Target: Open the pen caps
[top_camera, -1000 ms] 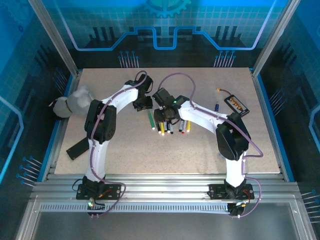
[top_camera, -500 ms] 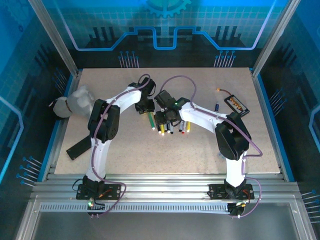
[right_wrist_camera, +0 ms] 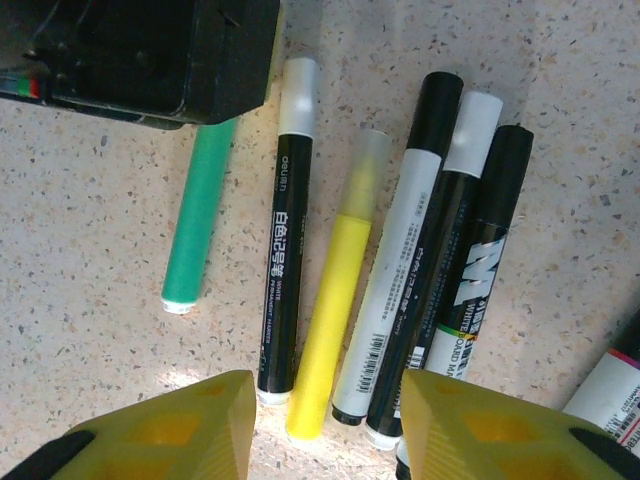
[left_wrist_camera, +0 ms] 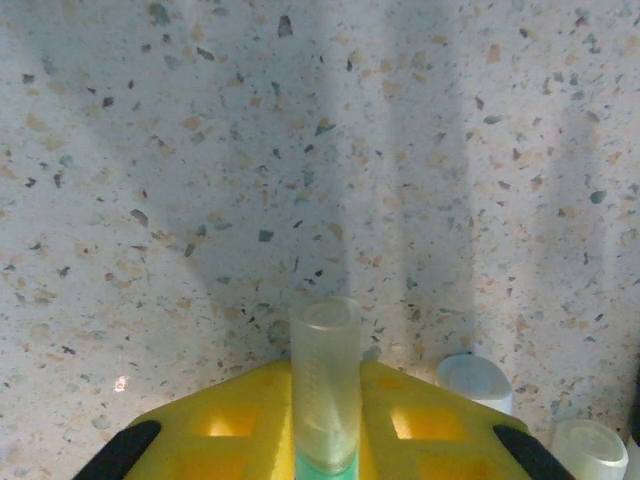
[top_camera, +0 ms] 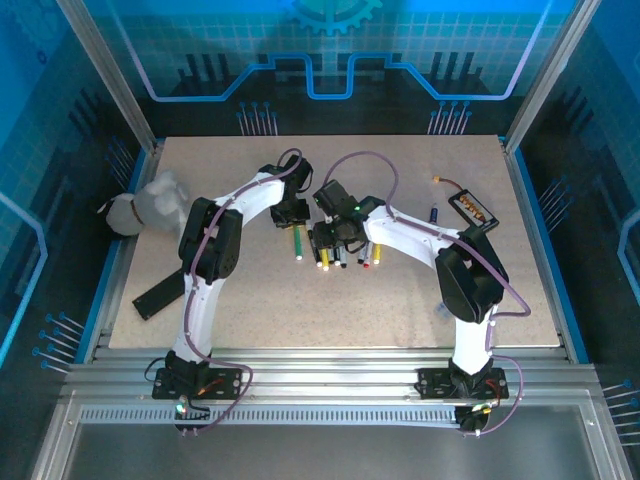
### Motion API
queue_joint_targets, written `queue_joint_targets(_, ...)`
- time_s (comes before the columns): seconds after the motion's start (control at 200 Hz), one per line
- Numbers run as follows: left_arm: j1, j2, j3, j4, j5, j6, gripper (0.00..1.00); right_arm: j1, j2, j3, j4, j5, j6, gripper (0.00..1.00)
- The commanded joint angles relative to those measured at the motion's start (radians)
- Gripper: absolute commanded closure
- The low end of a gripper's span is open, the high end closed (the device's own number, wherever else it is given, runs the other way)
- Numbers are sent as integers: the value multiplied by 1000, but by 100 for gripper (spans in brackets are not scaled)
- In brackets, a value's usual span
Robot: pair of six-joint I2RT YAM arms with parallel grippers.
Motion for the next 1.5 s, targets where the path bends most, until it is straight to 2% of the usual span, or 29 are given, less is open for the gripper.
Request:
queue_joint_targets(0.0,-6,37,22,-9,1,-10,82,-9,-25,-11,16,-29,17,56)
queue_joint_targets(0.13,-1,24,28,-17,-5,-7,88,-10,-29,-23,43,-61,18,56)
queue_joint_targets(0.21,7,8,27,-21,-4,-8,100,-9,-28,-30,68,-102,20,56)
queue_joint_targets(0.46,29,-76,-5,-9,35,-14,100,-13,-2,-46,184,-260,63,56)
queue_joint_targets(0.761,34,-178,-46,11,116,-19,100,-24,56,-19,237,-337,119,48)
queue_joint_targets(1.056,34,-211,-83,51,196,-39,100,-70,57,-68,366,-445,203,49)
queue_joint_targets(1.491,32,-243,-91,70,234,-61,100,-79,72,-78,366,-449,208,49)
